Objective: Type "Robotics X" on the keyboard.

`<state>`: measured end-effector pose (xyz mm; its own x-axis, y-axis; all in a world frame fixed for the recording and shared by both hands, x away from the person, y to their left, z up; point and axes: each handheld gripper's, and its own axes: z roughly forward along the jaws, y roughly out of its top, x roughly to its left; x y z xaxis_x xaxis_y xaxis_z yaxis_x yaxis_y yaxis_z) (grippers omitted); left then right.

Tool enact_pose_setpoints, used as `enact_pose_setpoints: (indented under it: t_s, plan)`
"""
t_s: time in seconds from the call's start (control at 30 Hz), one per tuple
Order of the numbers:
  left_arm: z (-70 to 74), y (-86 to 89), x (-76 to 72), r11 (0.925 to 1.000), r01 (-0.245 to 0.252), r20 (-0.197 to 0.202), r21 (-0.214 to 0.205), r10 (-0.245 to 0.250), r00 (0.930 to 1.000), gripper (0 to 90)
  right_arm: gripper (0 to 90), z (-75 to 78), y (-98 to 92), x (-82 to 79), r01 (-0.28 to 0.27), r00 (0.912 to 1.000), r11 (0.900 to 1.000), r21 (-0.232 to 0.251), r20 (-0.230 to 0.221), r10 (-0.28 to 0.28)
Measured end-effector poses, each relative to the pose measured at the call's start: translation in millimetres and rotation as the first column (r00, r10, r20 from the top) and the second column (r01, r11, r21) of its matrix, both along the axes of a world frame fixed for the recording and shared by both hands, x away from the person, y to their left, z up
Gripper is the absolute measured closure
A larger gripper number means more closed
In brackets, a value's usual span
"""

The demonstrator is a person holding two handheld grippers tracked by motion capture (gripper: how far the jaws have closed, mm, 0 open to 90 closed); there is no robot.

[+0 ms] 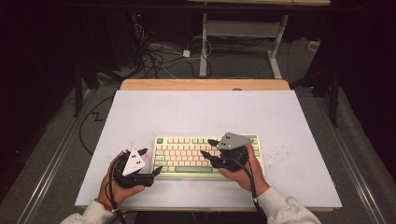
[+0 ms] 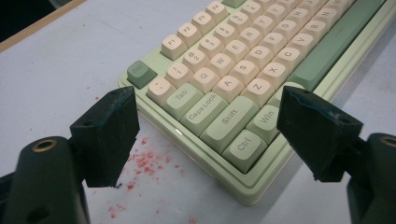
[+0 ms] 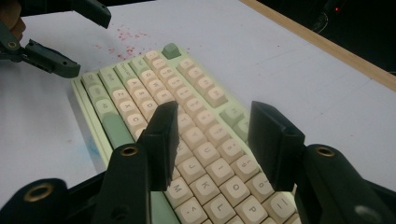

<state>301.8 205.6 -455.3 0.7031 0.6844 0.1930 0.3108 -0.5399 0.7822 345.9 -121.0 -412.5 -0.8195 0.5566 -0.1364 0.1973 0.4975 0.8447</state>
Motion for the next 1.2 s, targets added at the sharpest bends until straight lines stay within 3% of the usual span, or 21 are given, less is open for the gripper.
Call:
enact_pose_setpoints:
  t_s: [0.27, 0.73, 0.87, 0.97, 1.1, 1.2]
  plan:
    - [0.0, -0.1, -0.3, 1.0, 0.0, 0.001, -0.001, 0.0, 1.0, 20.0, 40.5, -0.1, -6.4, -4.0, 0.005, 0.9996, 0.9999, 0.015, 0.028, -0.005]
    - [0.7, 0.8, -0.7, 1.0, -0.001, 0.001, -0.003, 0.001, 1.0, 20.0, 32.9, -5.7, -9.8, -11.2, 0.018, 0.9993, 0.9998, 0.003, 0.034, -0.018]
    - [0.7, 0.6, -0.8, 1.0, 0.001, 0.001, -0.003, -0.001, 1.0, 20.0, 44.0, -8.0, -8.6, -16.6, -0.003, 0.9993, 1.0, 0.009, 0.038, 0.003]
    - [0.7, 0.5, -0.9, 1.0, 0.003, 0.002, -0.001, -0.003, 1.0, 20.0, 60.9, -9.6, -6.9, -20.6, -0.02, 0.9991, 0.9996, 0.017, 0.036, 0.02]
    - [0.7, 0.1, -1.1, 1.0, 0.004, 0.001, -0.002, -0.004, 1.0, 20.0, 81.6, -13.1, -1.3, -23.2, -0.077, 0.997, 0.997, 0.003, -0.002, 0.077]
    - [1.0, 0.1, -1.2, 1.0, 0.004, 0.001, -0.003, -0.004, 1.0, 20.0, 89.8, -16.7, 5.0, -24.4, -0.114, 0.9932, 0.9934, -0.015, -0.027, 0.113]
